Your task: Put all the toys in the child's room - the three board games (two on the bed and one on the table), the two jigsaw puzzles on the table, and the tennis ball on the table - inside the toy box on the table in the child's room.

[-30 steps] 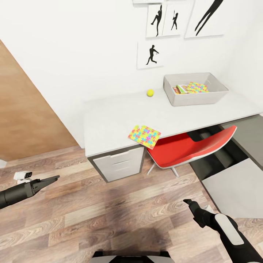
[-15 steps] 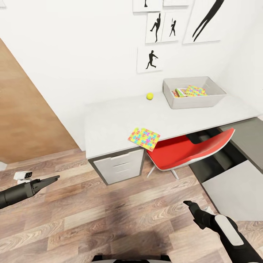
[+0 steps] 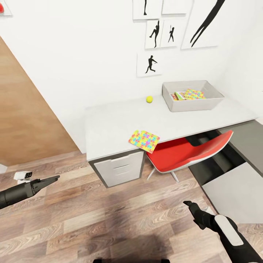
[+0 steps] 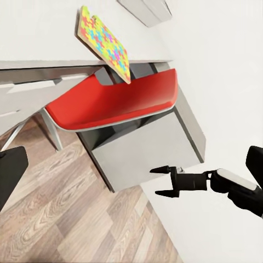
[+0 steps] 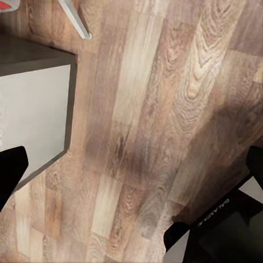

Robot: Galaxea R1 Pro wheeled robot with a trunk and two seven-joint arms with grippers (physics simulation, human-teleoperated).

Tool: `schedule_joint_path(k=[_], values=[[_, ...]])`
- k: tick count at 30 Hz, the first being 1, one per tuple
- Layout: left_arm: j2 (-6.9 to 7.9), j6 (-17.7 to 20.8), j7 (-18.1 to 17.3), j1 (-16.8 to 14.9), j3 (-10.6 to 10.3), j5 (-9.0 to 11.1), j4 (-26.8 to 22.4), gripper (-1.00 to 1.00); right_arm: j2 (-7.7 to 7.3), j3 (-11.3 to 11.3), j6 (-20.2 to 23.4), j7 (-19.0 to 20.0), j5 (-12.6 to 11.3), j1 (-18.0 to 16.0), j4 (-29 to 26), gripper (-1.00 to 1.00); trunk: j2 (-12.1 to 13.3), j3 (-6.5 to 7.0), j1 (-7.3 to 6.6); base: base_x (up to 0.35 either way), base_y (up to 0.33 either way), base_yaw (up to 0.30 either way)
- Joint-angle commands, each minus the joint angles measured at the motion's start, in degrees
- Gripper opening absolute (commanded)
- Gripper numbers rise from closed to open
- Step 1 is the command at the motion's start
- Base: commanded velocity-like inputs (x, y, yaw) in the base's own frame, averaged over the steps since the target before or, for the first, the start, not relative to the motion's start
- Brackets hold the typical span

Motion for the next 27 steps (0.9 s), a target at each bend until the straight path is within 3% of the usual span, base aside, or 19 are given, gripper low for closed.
schedule_joint_path(k=[1,7,27], values=[[0.01,0.6,-0.1,0.0,0.0,0.1,0.0,1.00,0.00,-0.1,0.2,-0.6,-0.6,0.0,0.4,1.00,-0.1,0.01,0.03,0.000,0.000,0.000],[0.01,0.6,-0.1,0.0,0.0,0.1,0.0,1.00,0.00,-0.1,0.2,-0.6,-0.7,0.0,2.9,1.00,-0.1,0.59,0.03,0.000,0.000,0.000],[0.01,0.6,-0.1,0.0,0.0,0.1,0.0,1.00,0.01,-0.1,0.2,-0.6,-0.6,0.0,3.1,1.00,-0.1,2.50,0.03,0.000,0.000,0.000]])
